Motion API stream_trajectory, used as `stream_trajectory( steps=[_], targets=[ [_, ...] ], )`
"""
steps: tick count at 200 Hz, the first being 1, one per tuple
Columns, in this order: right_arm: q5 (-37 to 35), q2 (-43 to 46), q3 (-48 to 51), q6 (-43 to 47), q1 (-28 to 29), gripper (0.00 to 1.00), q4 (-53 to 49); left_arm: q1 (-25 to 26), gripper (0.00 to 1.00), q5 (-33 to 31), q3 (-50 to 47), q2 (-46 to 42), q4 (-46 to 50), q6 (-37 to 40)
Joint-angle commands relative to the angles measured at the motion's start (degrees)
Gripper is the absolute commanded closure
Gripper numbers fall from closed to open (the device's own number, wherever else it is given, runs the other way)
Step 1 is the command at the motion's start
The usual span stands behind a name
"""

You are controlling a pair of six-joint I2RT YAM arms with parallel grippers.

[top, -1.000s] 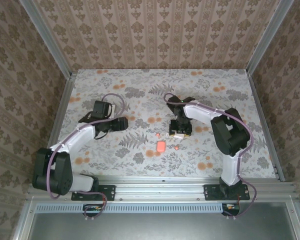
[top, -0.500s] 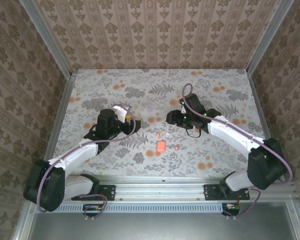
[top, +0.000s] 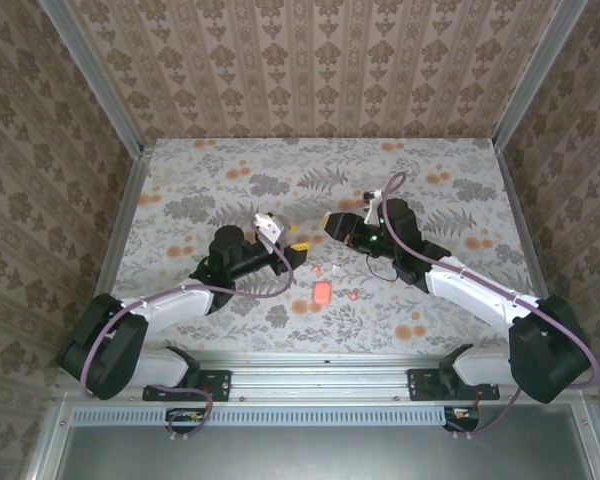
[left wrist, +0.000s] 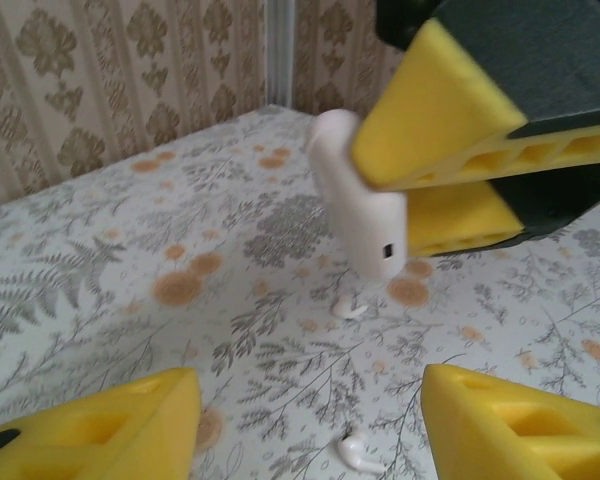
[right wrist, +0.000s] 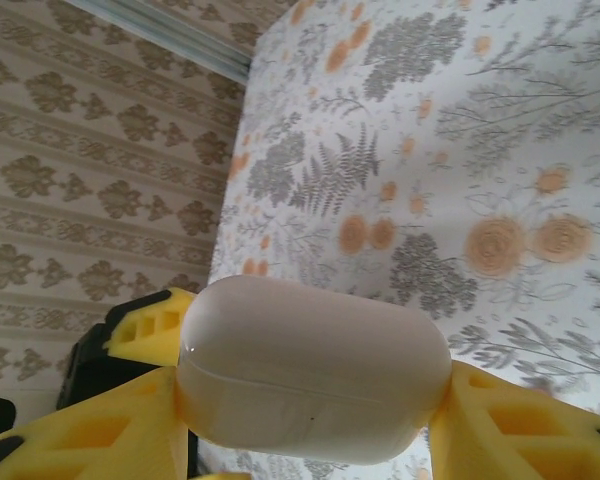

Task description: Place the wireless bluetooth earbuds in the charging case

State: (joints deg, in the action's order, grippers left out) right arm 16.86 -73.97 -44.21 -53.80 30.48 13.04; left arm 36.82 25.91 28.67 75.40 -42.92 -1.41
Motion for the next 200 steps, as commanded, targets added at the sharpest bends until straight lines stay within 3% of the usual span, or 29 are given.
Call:
stream_trajectory(
  steps=[1,51,72,148,200],
  targets=[
    [2.1,0.5,0.5,-2.2,1.1,0.44,8.2,0.9,0.42,2.5,-0.5,0.9,-6.6,1.2],
    [2.7,0.0,1.3,-2.5,2.9,0.44,11.3,1.7,0.44,0.7,-1.1,1.5,-11.0,0.2],
    [3.6,-0.3,1.7,-2.8,3.3,0.43,12.5,1.9,0.49,0.9,-1.2,1.5,-12.3,0.0],
    [3.3,-1.3,2.2,-3.1,5.3,0.43,15.1,2.2,0.49,0.1,-1.1,2.8,-17.5,-4.8],
    [3.5,-2.1,2.1,-3.6,5.7,0.43,16.3,2.3,0.61,-1.1,-1.7,4.3,-21.9,-7.7]
  ],
)
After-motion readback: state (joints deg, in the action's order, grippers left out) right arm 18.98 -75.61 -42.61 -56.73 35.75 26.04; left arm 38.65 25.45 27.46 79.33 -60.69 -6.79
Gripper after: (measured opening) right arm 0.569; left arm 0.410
